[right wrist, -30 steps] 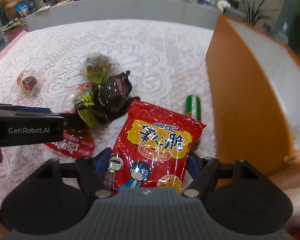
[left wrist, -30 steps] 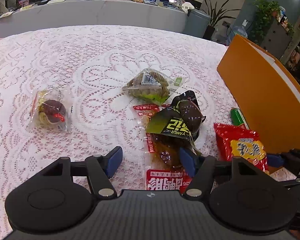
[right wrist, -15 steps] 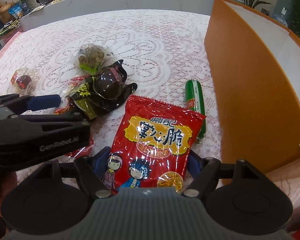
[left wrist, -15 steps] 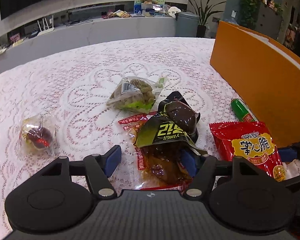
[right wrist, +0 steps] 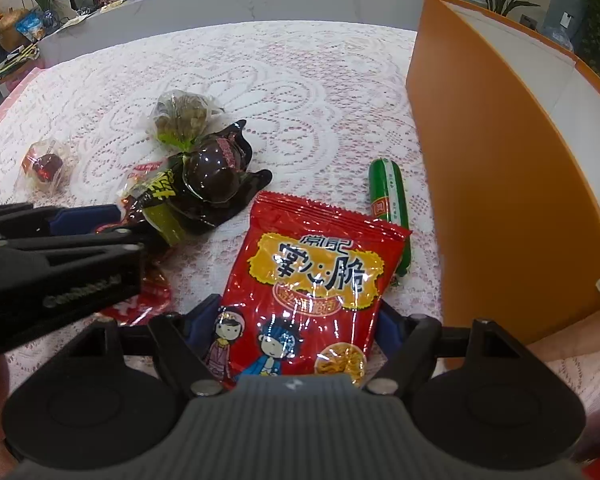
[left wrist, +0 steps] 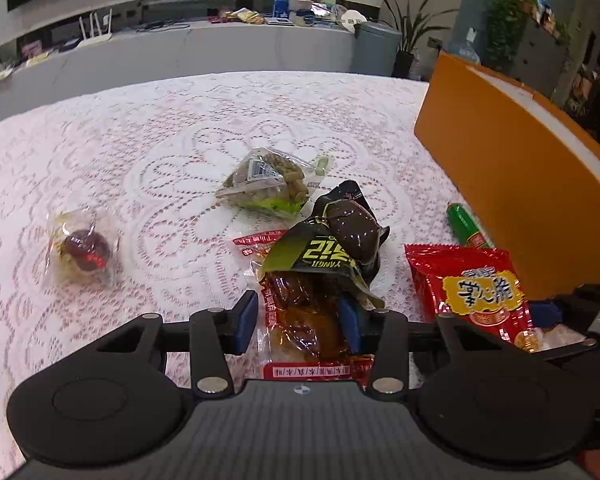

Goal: Organize snacks
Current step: 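Grasp the red spicy-strip bag with the right gripper while the left tool approaches the braised-egg pack, then grasp the braised-egg pack with the left gripper and lift it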

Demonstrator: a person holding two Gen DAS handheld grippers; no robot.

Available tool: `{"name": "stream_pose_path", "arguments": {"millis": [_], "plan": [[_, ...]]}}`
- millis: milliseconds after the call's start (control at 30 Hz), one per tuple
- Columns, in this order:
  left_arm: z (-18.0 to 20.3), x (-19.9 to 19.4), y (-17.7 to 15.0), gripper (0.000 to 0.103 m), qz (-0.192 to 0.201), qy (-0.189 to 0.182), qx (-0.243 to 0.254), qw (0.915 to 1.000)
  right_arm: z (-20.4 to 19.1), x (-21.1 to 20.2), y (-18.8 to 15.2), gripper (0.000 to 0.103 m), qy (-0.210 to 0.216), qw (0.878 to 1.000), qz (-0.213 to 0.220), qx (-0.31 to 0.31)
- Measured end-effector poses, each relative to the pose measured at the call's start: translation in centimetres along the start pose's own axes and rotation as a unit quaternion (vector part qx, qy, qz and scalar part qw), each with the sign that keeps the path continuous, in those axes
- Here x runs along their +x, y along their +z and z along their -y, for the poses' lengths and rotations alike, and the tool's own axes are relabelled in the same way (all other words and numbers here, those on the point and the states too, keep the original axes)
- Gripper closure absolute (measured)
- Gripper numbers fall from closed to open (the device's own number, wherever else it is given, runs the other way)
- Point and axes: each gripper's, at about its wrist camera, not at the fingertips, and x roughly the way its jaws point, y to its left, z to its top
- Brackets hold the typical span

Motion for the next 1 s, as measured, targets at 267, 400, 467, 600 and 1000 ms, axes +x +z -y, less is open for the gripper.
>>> {"name": "stream_pose_path", "arguments": {"millis": [267,400,467,600,1000], "plan": [[-0.5,-2.5,-1.1,0.054,-0.019,-0.004,-0.05,0.9986,-0.1,-0.7,-0.3,0.031,0.013,1.0,0.001,-0.001],[-0.9,-3.9,-1.3,0.055,-0.013,-0.013,-0.076,0.9969,-0.1,-1.8,-0.4,0.031,0.027,1.0,0.011,-0.007],[-1.0,-4.6,-1.7,0.055,-0.007,-0.012,-0.089,0.996,-0.1,-2.5,-0.5,0.031,0.034,0.999,0.015,-0.008],[-0.9,-6.0,-2.2,0.058,0.006,0.002,-0.102,0.9948,0.5,-3.9,-0.8,0.031,0.059,0.998,0.022,0.001],[-0.1,-7.3,-3.2,0.09,0.007,0.019,-0.09,0.9957,2.1,-6.9,-2.1,0.031,0.095,0.995,0.034,-0.004]]}}
